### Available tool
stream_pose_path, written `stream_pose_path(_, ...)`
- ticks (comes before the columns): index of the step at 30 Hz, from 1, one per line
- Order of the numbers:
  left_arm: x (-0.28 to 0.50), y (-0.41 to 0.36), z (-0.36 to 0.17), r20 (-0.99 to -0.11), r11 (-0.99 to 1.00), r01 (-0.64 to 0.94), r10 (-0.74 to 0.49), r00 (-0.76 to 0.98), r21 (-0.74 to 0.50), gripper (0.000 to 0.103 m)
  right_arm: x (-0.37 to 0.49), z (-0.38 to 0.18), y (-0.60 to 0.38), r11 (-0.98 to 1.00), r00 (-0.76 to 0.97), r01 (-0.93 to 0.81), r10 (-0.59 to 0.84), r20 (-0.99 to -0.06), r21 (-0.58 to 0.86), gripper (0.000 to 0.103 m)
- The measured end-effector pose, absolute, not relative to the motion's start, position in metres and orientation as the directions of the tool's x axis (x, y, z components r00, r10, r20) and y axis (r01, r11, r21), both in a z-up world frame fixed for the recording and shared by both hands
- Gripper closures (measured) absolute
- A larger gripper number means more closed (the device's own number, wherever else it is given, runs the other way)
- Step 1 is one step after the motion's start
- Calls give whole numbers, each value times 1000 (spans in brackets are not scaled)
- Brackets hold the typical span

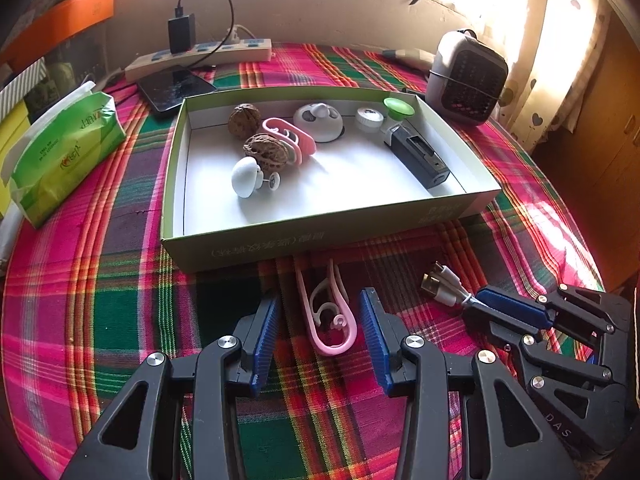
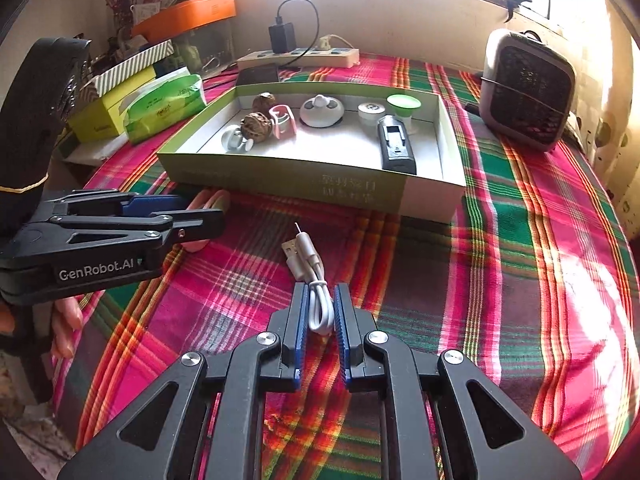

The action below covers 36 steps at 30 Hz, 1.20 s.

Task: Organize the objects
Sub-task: 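Grasp the pink clip with the left tool while the right grasps the white USB cable, then lift and carry the pink clip and white cable toward the box lid with both tools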

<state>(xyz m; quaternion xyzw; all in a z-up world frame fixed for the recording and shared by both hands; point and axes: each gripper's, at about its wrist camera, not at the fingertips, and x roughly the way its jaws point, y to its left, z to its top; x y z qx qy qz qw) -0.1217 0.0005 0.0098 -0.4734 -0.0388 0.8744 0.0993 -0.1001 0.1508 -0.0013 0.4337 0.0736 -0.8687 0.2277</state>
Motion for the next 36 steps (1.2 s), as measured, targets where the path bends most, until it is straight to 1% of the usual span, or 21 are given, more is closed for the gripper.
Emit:
stream_pose_path(1,-122,0,10,-818,-976,-136,216,-532,-169,64,-101,-1,151,-884,-520,461,-335,-785,72,87)
stream_pose_path(3,-122,-1,9,-815,-975,-134,223,-534,-180,64,-105,-3,149,-887,-521,458,-323,-790,61,77)
stream_pose_path(4,-121,-1,9,-814,-975,-137,222,-537,-176,64,-106,-4,148,-885,-520,462,-321,-792,55,67)
stream_pose_path(5,-120,0,9,-813,-976,-142,218,-540,-168,64,-106,-5,146,-881,-517,469,-327,-791,57,62)
stream_pose_path(7,-119,2,8,-810,-977,-153,209,-548,-149,64,-107,-5,143,-874,-513,482,-342,-787,65,61)
stream_pose_path(12,-117,3,8,-805,-979,-151,200,-559,-138,64,-109,-7,133,-867,-534,499,-307,-788,-1,61)
stream_pose_path(17,-116,4,7,-801,-980,-152,196,-566,-132,64,-110,-8,135,-874,-541,487,-310,-782,10,61)
stream_pose_path(21,-115,2,7,-795,-977,-143,210,-568,-156,64,-109,-8,133,-875,-548,484,-299,-781,-5,61)
stream_pose_path(23,-115,2,7,-793,-977,-144,212,-572,-157,65,-109,-8,133,-878,-553,479,-293,-780,-10,65)
stream_pose_path(25,-115,2,7,-792,-979,-139,204,-576,-151,68,-108,-8,133,-879,-556,476,-289,-779,-14,68)
stream_pose_path(28,-116,0,7,-791,-981,-129,194,-581,-146,74,-107,-7,131,-878,-558,479,-289,-778,-17,77)
stream_pose_path(33,-117,-3,6,-789,-981,-124,193,-583,-148,78,-105,-7,130,-876,-559,482,-289,-777,-20,82)
stream_pose_path(36,-117,-2,6,-790,-981,-122,191,-583,-148,79,-104,-7,130,-877,-559,480,-289,-777,-19,82)
